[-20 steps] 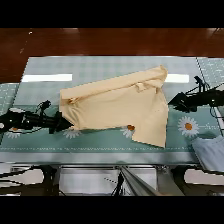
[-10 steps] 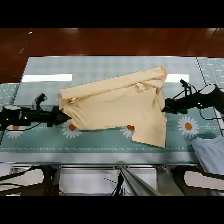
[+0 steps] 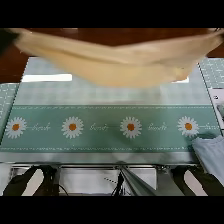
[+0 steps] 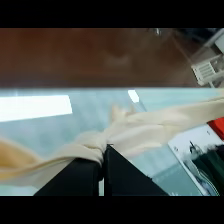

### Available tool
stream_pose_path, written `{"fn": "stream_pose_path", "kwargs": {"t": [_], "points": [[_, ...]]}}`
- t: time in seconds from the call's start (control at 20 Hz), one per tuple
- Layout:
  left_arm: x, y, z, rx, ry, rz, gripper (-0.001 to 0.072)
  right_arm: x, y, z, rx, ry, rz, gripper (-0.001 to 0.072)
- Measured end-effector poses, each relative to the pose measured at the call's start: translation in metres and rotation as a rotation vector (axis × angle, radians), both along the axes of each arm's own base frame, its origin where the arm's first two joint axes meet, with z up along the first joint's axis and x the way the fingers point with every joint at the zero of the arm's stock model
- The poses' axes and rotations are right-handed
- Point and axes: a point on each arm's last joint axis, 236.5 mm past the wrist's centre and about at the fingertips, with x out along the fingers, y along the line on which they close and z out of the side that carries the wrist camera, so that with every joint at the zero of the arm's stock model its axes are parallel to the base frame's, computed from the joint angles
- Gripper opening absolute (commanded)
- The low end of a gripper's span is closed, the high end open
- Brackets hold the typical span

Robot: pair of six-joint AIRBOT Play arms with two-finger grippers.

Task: Fold the shirts.

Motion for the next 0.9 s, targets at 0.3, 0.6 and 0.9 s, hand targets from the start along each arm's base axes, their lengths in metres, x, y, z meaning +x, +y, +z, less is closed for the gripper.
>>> {"fn": "stream_pose_path", "kwargs": {"t": [0.3,0.6,0.9], "points": [[-0.129,-0.019,0.159,0.152,-0.460,0.202,0.0024,-0.102,0.003,0.167,0.021,-0.421,-0.121,0.0044],[-0.170,0.002,0.124,0.210,-0.249,0.394,0.0024,-0.161,0.000,0.172,-0.035,-0.385,-0.196,0.0043],[-0.168,0.011,0.045,0.269,0.107,0.376,0.0024,-0.150,-0.013,0.093,-0.115,-0.041,-0.209,0.0043]]}}
